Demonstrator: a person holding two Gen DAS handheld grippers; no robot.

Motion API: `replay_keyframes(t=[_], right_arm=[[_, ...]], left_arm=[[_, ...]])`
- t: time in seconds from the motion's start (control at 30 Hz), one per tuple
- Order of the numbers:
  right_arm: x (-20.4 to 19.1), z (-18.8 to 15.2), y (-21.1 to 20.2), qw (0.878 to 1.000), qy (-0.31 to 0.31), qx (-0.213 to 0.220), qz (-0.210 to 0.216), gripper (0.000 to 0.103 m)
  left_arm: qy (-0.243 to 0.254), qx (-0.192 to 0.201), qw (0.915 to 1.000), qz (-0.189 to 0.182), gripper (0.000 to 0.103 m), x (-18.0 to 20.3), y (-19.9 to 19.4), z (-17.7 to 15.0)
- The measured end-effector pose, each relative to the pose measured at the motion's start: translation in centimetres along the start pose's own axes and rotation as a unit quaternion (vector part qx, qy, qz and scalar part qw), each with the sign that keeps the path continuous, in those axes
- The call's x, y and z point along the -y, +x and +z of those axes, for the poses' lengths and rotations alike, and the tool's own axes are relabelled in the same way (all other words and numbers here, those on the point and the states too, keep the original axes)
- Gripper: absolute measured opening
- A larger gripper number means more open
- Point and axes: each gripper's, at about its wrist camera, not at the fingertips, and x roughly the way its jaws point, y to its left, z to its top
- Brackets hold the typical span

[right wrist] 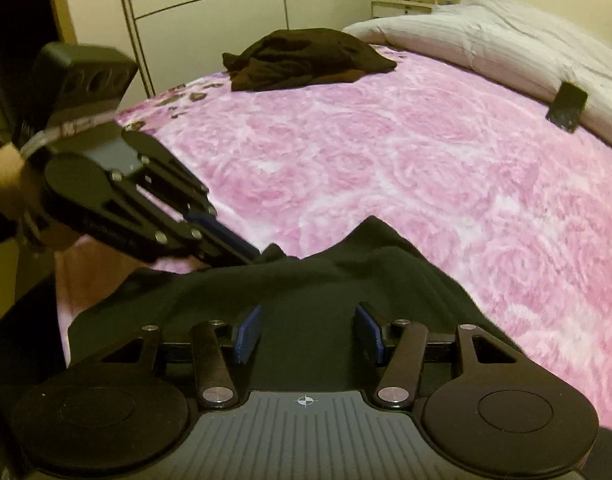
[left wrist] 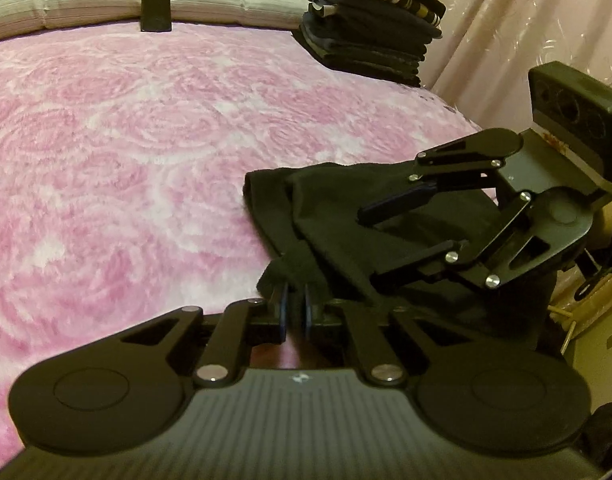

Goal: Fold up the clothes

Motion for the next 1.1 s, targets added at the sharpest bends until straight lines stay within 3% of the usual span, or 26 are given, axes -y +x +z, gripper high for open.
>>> replay_keyframes(t=[0.17,0.3,0.4,0.6,0.87,1.03,1.1], right_arm=[[-1.0,1.0,0.7,0.999,-0.041,-0.012,0.018,0.055],[-1.6,0.8,2.2,0.997,-0.065,-0.038,0.021,0.055],[-0.8,0.3,1.0,0.999,-0.037,-0.027,0.008,0.055],[3.5,-2.9,-3.6,0.996,0.046,-0.002,-0.076,0.056],[10.1,-8.8,-10.0,0.962,0.19,0.038,-0.195,0.056],[12.7,-11.2,-11.3,0.95,0.252,0.078,-0.168,0.056],[13.5,-11.5,-11.1,0.947,0.268,0.091,-0.154,0.056]], left_arm=[[-0.032,0.019,0.9993,0.009,0.015,-1.4,-2.4,-0.2],[-0.028,0.006,0.9996,0.003,0.016,-1.2,-1.9,-0.3],[-0.009,-0.005,0.9999,0.011,0.018,-0.1,-1.0,-0.2],[0.044,0.006,0.9985,0.033,0.025,2.4,-1.9,0.8],[0.083,-0.018,0.9957,0.036,0.032,3.6,2.7,5.2],[0.087,-0.049,0.9938,0.05,0.032,2.4,6.6,6.8],[0.069,-0.041,0.9952,0.055,0.034,1.4,6.6,7.2]])
